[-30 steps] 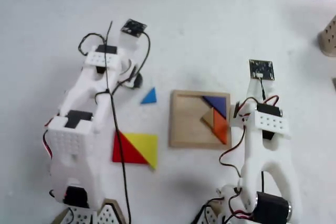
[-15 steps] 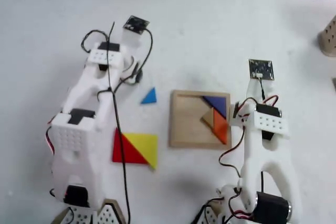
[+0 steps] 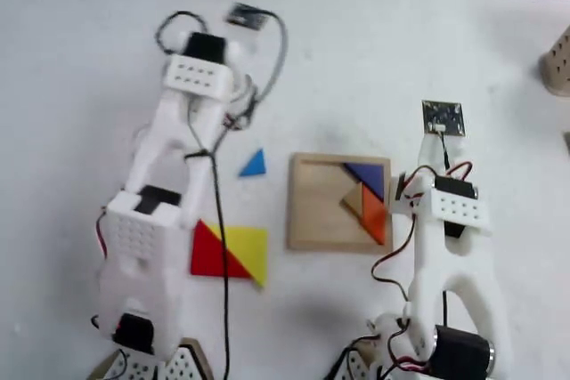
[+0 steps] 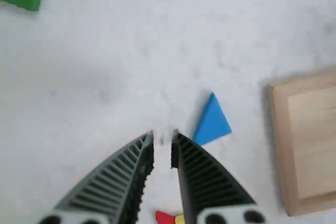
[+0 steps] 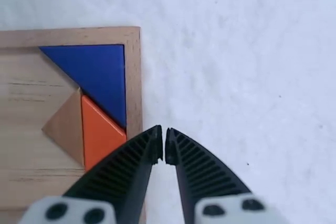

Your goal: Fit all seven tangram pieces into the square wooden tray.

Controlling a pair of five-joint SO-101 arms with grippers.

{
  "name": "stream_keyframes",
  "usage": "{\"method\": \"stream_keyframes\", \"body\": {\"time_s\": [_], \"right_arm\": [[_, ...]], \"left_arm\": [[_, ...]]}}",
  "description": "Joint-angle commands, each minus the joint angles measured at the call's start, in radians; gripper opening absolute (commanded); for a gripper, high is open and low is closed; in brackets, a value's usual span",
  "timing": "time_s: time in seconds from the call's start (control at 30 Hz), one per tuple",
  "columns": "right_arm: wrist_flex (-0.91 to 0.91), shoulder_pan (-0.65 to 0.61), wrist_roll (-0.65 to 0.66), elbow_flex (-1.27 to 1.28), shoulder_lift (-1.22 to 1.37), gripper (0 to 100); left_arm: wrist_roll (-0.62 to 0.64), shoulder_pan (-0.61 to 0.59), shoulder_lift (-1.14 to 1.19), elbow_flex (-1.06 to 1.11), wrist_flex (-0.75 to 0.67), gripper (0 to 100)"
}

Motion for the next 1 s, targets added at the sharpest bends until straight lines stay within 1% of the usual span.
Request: {"method": "stream_keyframes", "body": {"time_s": [0.0,0.1,0.2,0.27,0.37,0.4,0.5,0.67,0.97], "right_arm": [[-0.019,-0.007,0.008,-0.009,-0.038,2.4],[-0.019,-0.007,0.008,-0.009,-0.038,2.4],[-0.019,-0.008,0.008,-0.009,-0.038,2.4],[-0.019,-0.010,0.008,-0.009,-0.038,2.4],[-0.019,-0.010,0.008,-0.009,-0.038,2.4],[-0.019,-0.010,0.008,-0.009,-0.038,2.4],[-0.019,-0.010,0.008,-0.008,-0.038,2.4],[-0.019,-0.010,0.008,-0.006,-0.038,2.4],[-0.019,-0.010,0.008,-0.003,-0.038,2.4]], "left_arm": [[0.006,-0.013,-0.021,-0.078,0.018,8],[0.003,-0.101,-0.044,-0.132,0.032,8],[0.003,-0.174,-0.059,-0.204,0.014,10],[0.003,-0.205,-0.051,-0.219,-0.023,16],[0.003,-0.232,0.010,-0.209,-0.127,26],[0.003,-0.239,0.039,-0.213,-0.155,27],[0.003,-0.254,0.134,-0.250,-0.255,28],[0.003,-0.260,0.302,-0.370,-0.370,28],[0.005,-0.292,0.604,-0.684,-0.644,28]]}}
